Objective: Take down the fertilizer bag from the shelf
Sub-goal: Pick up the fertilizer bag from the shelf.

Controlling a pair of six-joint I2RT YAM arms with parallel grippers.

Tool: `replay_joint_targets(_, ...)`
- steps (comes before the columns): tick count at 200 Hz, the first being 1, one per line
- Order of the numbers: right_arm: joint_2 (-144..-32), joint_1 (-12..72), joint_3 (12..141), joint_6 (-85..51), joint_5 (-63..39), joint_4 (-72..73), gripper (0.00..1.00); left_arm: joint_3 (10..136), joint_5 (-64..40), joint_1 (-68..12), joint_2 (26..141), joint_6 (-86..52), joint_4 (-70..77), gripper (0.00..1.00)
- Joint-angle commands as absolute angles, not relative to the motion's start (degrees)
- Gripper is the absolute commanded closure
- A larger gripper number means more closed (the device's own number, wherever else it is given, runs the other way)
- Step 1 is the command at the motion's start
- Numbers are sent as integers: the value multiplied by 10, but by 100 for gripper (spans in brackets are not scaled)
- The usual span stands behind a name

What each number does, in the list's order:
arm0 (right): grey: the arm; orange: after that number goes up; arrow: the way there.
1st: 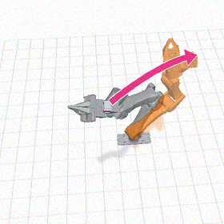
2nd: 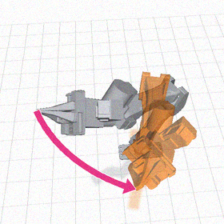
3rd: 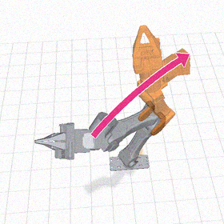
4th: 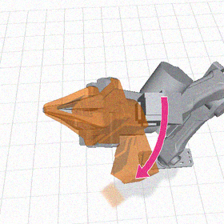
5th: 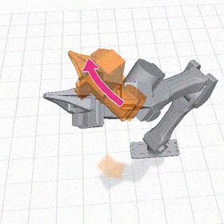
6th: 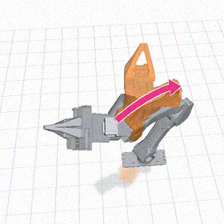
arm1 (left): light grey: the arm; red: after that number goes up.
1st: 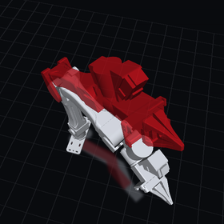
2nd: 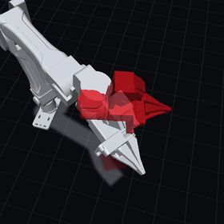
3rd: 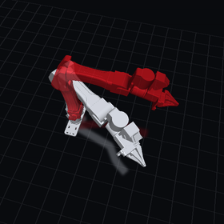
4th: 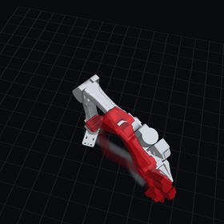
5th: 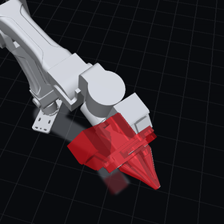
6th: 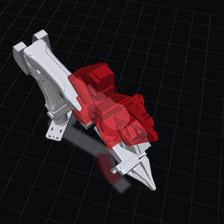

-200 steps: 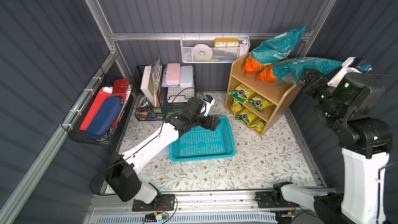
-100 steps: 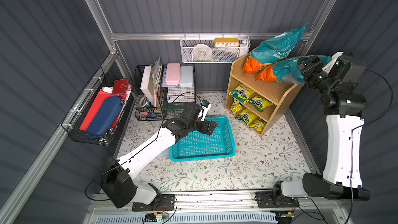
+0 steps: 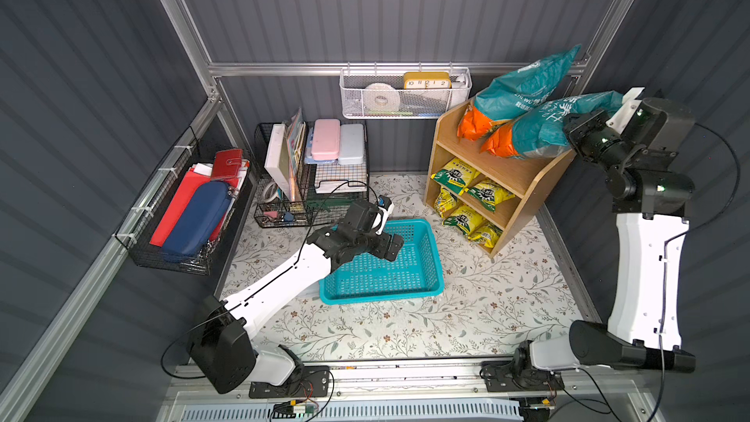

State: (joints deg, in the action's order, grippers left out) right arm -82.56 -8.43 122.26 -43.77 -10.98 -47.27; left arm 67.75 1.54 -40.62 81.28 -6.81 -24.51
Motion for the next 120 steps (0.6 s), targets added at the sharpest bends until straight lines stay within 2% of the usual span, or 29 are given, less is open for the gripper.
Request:
replay_joint_targets(1, -788, -69, 1309, -395, -136, -383, 100, 679, 26, -408, 823, -87, -258, 1)
replay_joint_targets(55, -778, -53, 1331, -382, -194, -402, 100, 690, 35, -407, 831, -105, -264, 1)
replay_joint_targets(86, -761, 23, 1320, -329, -199, -396, 100, 687, 58, -408, 827, -116, -270, 1)
replay_joint_targets(120, -782, 87, 1343, -275, -208, -453, 100, 680, 85, -396, 820, -162, -273, 0)
